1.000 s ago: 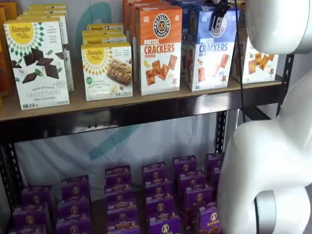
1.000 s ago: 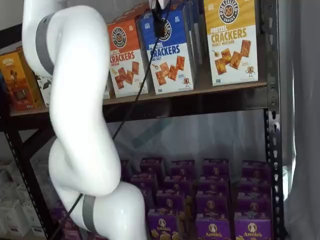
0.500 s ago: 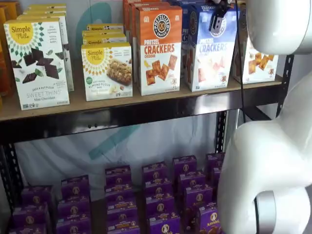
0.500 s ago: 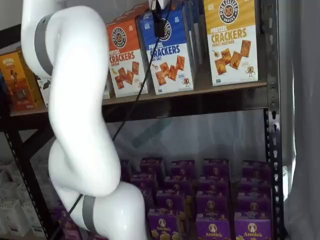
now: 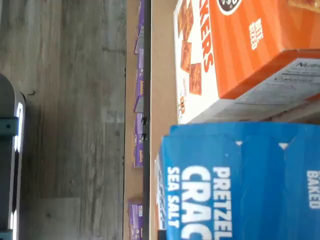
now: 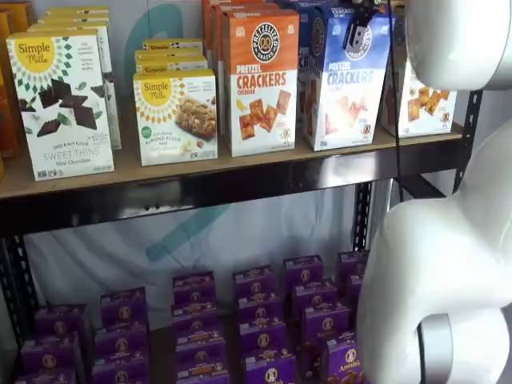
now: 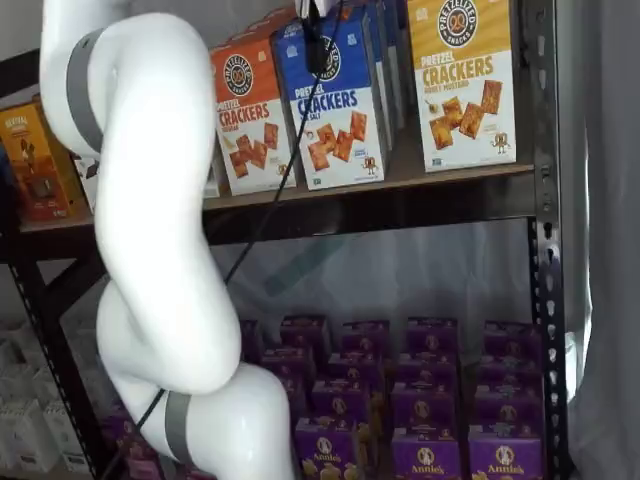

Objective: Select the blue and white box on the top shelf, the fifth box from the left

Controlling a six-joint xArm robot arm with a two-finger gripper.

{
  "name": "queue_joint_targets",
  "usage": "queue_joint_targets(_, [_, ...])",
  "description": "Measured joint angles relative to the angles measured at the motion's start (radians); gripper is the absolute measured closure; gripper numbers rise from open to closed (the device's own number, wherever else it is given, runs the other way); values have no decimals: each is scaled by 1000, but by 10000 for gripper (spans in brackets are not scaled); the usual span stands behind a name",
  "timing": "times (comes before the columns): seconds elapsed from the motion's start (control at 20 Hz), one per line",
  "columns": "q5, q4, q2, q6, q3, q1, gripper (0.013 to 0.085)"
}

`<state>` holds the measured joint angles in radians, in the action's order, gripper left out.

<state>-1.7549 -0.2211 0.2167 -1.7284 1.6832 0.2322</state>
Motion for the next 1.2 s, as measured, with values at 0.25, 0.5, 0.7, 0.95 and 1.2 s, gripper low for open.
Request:
queue_joint_targets(0.25, [-63,-32,0,4,32,16,450])
queue_joint_targets(0.5, [-124,-44,53,3,21,32,450])
queue_joint_targets(0.7, [-177,-40,86,-17,9,57,450])
queue_joint_targets(0.95, [-207,-24,140,-52,-34,88,450])
queue_joint_targets(1.2, [-214,-18,183,-77,-81,109,450])
